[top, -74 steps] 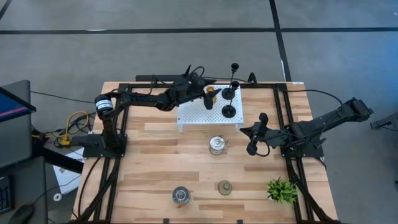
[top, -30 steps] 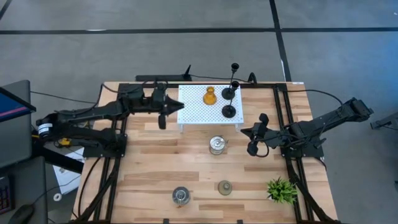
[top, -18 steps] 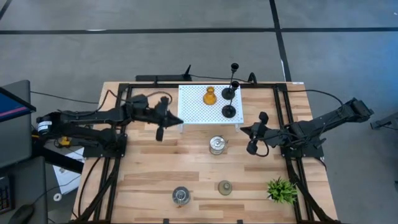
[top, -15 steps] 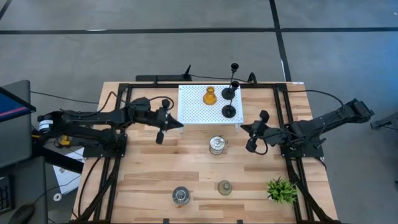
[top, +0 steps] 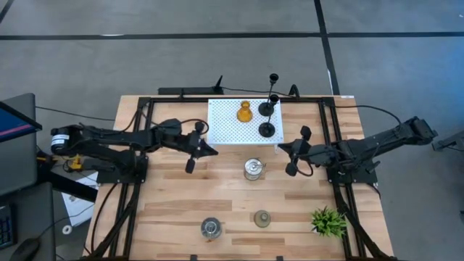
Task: Pick & Place candle stick holders
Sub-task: Put the green glass candle holder on the shelf align with the other brown candle holder
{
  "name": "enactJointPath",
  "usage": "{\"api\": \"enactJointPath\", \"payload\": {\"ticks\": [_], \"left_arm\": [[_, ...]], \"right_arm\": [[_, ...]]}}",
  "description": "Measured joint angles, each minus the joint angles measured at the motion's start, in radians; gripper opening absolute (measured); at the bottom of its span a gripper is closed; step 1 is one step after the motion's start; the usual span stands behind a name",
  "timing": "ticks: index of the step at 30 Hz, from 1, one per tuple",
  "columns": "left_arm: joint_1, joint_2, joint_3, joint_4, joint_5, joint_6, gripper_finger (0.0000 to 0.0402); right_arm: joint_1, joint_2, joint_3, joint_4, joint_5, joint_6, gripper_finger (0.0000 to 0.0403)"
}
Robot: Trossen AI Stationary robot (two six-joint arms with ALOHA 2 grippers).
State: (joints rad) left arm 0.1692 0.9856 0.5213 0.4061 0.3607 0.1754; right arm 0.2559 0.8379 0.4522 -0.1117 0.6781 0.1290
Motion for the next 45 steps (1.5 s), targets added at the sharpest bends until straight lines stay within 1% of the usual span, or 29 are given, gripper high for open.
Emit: {"api": "enactJointPath", "payload": {"ticks": [2,3,4,8,10,11,13,21,26,30,34,36,40,45], "left_arm": [[0.000,0.009,0.000,0.002,-0.001,0.005,0.0009],[0.000,0.012,0.000,0.003,-0.001,0.006,0.0009],[0.000,0.013,0.000,0.002,-0.001,0.006,0.0010],[0.000,0.013,0.000,0.004,-0.001,0.004,0.0010],[0.000,0.013,0.000,0.007,-0.001,0.005,0.0010],[0.000,0.013,0.000,0.007,-0.001,0.006,0.0010],[0.000,0.013,0.000,0.008,-0.001,0.007,0.0010],[0.000,0.013,0.000,0.015,-0.001,0.007,0.0008],[0.000,0.012,0.000,0.032,-0.001,0.007,0.0008],[0.000,0.012,0.000,0.030,0.000,0.007,0.0008],[0.000,0.012,0.000,0.031,0.000,0.005,0.0008],[0.000,0.012,0.000,0.031,0.000,0.004,0.0008],[0.000,0.012,0.000,0.031,-0.001,0.004,0.0008],[0.000,0.012,0.000,0.031,0.000,0.004,0.0008]], "right_arm": [[-0.009,0.000,0.000,-0.002,-0.021,0.006,0.0001],[-0.013,0.000,0.000,-0.010,-0.066,0.018,0.0001],[-0.017,0.000,0.000,-0.024,-0.134,0.025,0.0001],[-0.031,0.000,0.000,-0.051,-0.463,0.029,0.0001],[-0.031,0.000,0.000,-0.048,-0.572,0.029,0.0001],[-0.029,0.000,0.000,-0.040,-0.600,0.030,0.0001],[-0.019,0.000,0.000,-0.007,-0.613,0.030,0.0001],[-0.010,0.000,0.000,0.091,-0.602,0.030,0.0001],[0.024,0.026,0.000,0.106,-0.602,0.084,0.0000],[0.082,0.118,0.001,0.175,-0.602,0.108,0.0000],[0.148,0.235,0.060,0.161,-0.603,0.104,0.0000],[0.179,0.290,0.102,0.130,-0.611,0.100,0.0000],[0.227,0.387,0.217,0.053,-0.677,0.100,0.0000],[0.261,0.506,0.367,-0.096,-0.681,0.112,0.0000]]}}
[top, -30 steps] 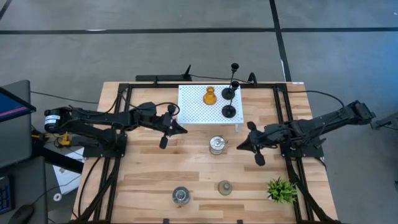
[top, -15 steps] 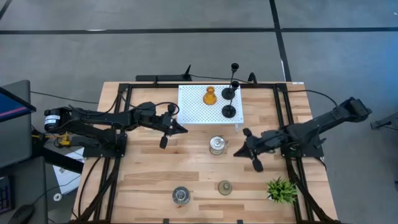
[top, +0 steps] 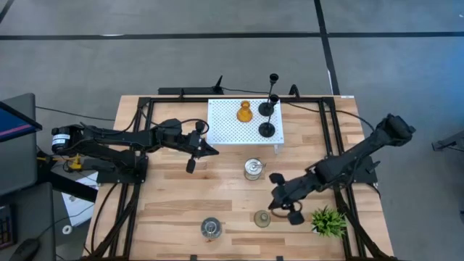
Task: Pick & Place candle stick holders
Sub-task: Put the green glass candle holder on the shelf align with the other brown candle holder
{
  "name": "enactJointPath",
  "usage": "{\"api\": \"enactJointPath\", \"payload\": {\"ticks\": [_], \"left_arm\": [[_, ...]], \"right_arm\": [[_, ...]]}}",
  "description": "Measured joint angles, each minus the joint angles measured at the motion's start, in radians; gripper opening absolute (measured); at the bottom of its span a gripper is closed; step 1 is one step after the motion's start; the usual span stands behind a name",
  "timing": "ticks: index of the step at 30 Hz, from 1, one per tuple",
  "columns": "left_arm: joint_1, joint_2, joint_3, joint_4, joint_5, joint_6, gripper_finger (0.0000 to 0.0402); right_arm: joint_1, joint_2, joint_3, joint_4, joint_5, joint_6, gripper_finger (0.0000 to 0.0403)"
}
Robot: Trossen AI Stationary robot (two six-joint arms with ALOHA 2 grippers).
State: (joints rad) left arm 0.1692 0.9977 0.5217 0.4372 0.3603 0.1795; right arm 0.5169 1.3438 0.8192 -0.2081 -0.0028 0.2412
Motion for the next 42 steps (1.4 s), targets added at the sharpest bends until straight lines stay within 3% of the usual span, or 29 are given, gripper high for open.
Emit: {"api": "enactJointPath", "payload": {"ticks": [7,13,21,35,42], "left_arm": [[0.000,0.000,0.000,0.000,0.000,0.000,0.0008],[0.000,0.000,0.000,-0.002,0.000,-0.016,0.0007],[0.000,0.000,0.000,-0.002,0.000,-0.051,0.0008],[0.000,0.000,0.000,-0.002,0.000,-0.050,0.0008],[0.000,0.000,0.000,-0.003,0.000,-0.050,0.0008]], "right_arm": [[-0.002,0.142,0.139,-0.070,0.001,0.057,0.0015],[0.014,0.218,0.215,-0.215,0.002,0.178,0.0072],[0.082,0.249,0.240,-0.222,-0.023,0.205,0.0130],[0.082,0.249,0.240,-0.203,0.037,0.205,0.0133],[0.082,0.335,0.243,-0.146,0.030,0.202,0.0139]]}}
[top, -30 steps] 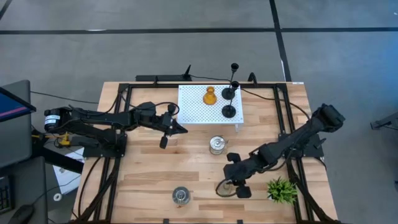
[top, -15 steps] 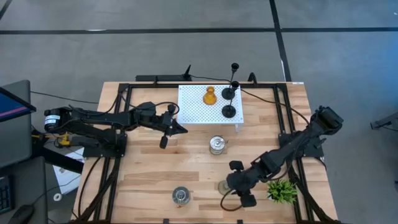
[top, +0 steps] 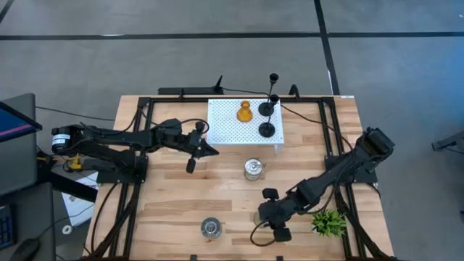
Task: Pick & Place candle stick holders
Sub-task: Put the green glass candle holder on the shelf align with the other brown candle holder
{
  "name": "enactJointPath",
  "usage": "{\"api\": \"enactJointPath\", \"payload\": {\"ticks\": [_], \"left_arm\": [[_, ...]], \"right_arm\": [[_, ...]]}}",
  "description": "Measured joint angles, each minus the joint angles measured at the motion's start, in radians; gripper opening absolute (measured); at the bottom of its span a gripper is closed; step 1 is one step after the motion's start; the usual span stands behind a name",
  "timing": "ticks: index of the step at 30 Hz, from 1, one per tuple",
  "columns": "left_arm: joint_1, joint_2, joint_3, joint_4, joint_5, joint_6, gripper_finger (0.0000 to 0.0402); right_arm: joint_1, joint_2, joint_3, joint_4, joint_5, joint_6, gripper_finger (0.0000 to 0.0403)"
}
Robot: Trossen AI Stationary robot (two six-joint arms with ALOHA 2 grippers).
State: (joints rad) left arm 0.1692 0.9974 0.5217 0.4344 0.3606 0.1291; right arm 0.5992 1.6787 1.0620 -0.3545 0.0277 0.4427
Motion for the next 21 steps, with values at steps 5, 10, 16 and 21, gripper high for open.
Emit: {"api": "enactJointPath", "payload": {"ticks": [5,10,16,21], "left_arm": [[0.000,0.000,0.000,0.001,0.000,0.000,0.0008],[0.000,0.000,0.000,0.000,0.000,0.000,0.0008],[0.000,0.000,0.000,0.001,0.000,0.000,0.0008],[0.000,0.000,0.000,0.001,0.000,0.000,0.0008]], "right_arm": [[0.001,0.017,0.002,-0.009,0.001,-0.007,0.0132],[-0.003,-0.005,-0.002,-0.032,0.001,-0.004,0.0095],[-0.015,-0.008,-0.002,-0.056,-0.005,0.069,0.0060],[-0.029,-0.009,-0.001,-0.111,0.005,0.082,0.0065]]}}
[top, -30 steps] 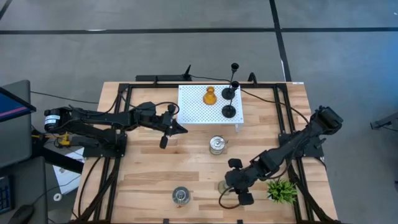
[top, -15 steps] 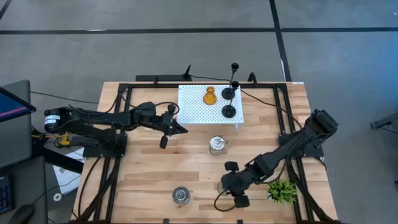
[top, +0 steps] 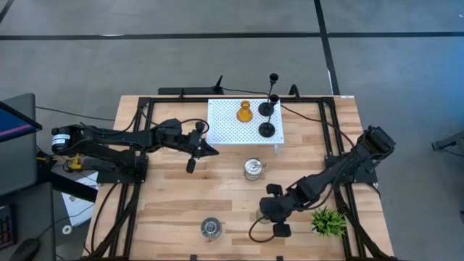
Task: Pick & Place candle stick holders
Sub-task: Put the green glass candle holder on the shelf align with the other brown candle holder
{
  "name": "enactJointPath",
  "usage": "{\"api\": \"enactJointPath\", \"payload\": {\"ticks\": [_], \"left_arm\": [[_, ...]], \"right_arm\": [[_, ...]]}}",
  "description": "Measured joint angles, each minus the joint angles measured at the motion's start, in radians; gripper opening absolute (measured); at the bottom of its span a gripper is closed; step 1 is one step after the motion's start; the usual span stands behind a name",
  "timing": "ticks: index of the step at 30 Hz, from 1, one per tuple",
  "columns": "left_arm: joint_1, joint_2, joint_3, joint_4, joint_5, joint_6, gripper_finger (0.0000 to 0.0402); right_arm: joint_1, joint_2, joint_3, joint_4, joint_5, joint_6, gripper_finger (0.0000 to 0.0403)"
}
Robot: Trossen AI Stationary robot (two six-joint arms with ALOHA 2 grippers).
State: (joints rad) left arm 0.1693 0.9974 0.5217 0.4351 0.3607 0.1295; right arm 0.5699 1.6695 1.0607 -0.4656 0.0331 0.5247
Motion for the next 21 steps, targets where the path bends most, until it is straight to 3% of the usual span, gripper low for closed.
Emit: {"api": "enactJointPath", "payload": {"ticks": [21], "left_arm": [[0.000,0.000,0.000,0.000,0.000,0.000,0.0008]], "right_arm": [[-0.111,-0.003,0.003,-0.122,0.020,0.000,0.0067]]}}
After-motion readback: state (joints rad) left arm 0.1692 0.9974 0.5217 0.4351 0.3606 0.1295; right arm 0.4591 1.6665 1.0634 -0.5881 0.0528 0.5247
